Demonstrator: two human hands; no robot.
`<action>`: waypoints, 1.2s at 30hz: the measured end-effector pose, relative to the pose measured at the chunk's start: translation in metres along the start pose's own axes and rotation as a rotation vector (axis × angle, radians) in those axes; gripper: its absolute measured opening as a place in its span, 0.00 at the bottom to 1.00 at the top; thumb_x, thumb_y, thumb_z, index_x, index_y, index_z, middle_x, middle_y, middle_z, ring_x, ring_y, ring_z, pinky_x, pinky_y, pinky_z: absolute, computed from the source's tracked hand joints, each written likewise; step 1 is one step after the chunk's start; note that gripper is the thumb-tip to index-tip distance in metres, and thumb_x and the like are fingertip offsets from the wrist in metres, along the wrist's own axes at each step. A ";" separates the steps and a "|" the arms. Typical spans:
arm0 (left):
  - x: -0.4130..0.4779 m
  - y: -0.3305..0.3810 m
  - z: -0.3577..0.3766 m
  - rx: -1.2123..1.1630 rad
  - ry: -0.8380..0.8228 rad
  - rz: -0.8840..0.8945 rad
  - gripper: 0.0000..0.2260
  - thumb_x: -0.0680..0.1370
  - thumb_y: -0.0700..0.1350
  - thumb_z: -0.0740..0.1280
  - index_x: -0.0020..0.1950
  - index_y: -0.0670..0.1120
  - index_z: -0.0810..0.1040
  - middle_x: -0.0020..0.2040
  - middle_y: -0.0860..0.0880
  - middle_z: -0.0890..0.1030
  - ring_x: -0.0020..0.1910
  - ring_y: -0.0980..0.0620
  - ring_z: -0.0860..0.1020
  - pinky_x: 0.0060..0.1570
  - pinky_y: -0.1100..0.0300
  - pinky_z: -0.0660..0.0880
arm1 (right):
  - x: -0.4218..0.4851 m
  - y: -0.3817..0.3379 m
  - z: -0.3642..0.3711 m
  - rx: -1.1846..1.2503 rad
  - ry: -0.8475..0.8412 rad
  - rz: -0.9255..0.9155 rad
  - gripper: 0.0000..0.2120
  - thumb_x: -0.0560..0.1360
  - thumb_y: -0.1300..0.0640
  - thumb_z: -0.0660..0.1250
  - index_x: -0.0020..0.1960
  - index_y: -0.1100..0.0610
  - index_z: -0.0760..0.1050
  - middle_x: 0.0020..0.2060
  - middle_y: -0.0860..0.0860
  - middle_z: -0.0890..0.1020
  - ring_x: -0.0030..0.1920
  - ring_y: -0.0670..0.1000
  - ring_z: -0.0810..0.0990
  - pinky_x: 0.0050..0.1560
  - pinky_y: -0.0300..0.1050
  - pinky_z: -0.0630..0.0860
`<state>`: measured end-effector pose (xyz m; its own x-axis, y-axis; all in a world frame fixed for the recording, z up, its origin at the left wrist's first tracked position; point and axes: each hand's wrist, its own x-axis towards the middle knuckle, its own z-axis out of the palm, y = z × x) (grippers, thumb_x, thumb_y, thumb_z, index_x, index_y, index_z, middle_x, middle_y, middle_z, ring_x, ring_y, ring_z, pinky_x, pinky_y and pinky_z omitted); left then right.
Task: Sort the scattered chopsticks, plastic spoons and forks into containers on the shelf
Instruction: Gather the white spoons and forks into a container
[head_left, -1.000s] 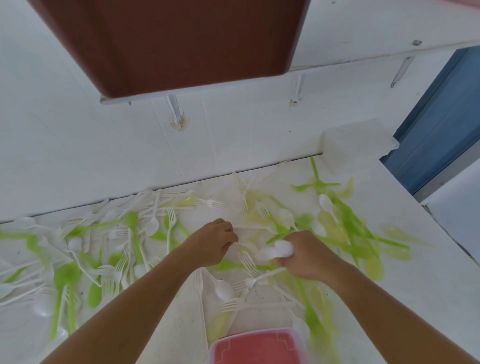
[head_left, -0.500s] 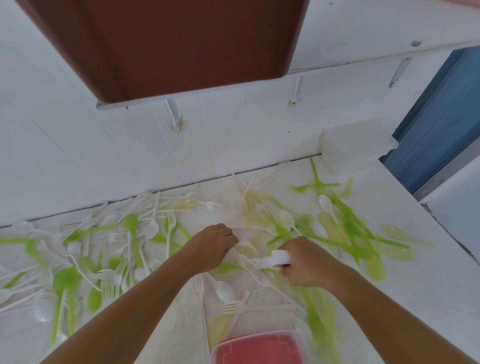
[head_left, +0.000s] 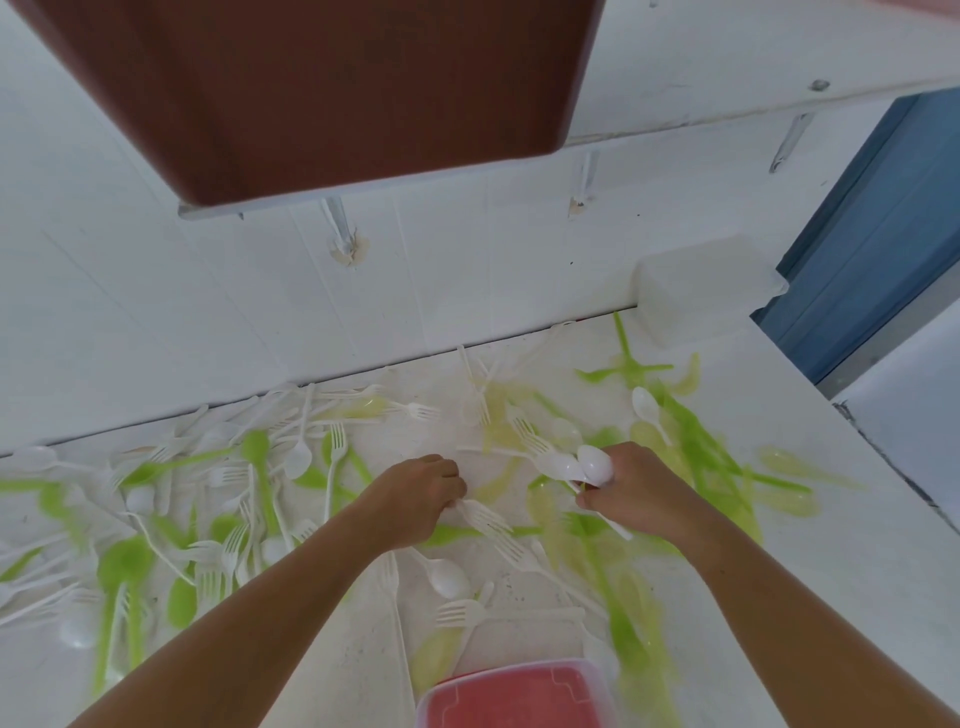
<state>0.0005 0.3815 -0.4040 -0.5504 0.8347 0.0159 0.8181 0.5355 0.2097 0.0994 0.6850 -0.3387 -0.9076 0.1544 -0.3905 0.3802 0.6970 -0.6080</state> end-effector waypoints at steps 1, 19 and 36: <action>0.000 0.002 -0.003 -0.015 -0.003 -0.034 0.07 0.78 0.40 0.67 0.52 0.49 0.83 0.48 0.52 0.80 0.46 0.49 0.78 0.42 0.51 0.79 | 0.000 -0.001 0.001 0.008 0.006 0.002 0.07 0.70 0.55 0.77 0.43 0.55 0.80 0.41 0.54 0.84 0.43 0.54 0.84 0.36 0.45 0.73; 0.023 0.066 -0.056 -1.503 0.362 -0.825 0.08 0.84 0.37 0.65 0.55 0.34 0.81 0.52 0.35 0.85 0.52 0.39 0.86 0.53 0.44 0.84 | 0.010 -0.055 0.025 0.880 -0.060 0.127 0.06 0.71 0.67 0.79 0.42 0.63 0.82 0.31 0.57 0.81 0.22 0.48 0.65 0.25 0.39 0.60; 0.022 0.071 -0.046 -1.609 0.328 -0.949 0.10 0.85 0.39 0.64 0.58 0.34 0.81 0.51 0.37 0.86 0.53 0.38 0.86 0.57 0.42 0.82 | 0.012 -0.071 0.061 0.794 0.024 0.091 0.07 0.77 0.60 0.74 0.43 0.63 0.83 0.24 0.46 0.72 0.24 0.47 0.66 0.29 0.43 0.64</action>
<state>0.0387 0.4320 -0.3441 -0.8271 0.2191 -0.5176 -0.5367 -0.0343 0.8431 0.0730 0.5946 -0.3425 -0.8669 0.2083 -0.4528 0.4582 -0.0245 -0.8885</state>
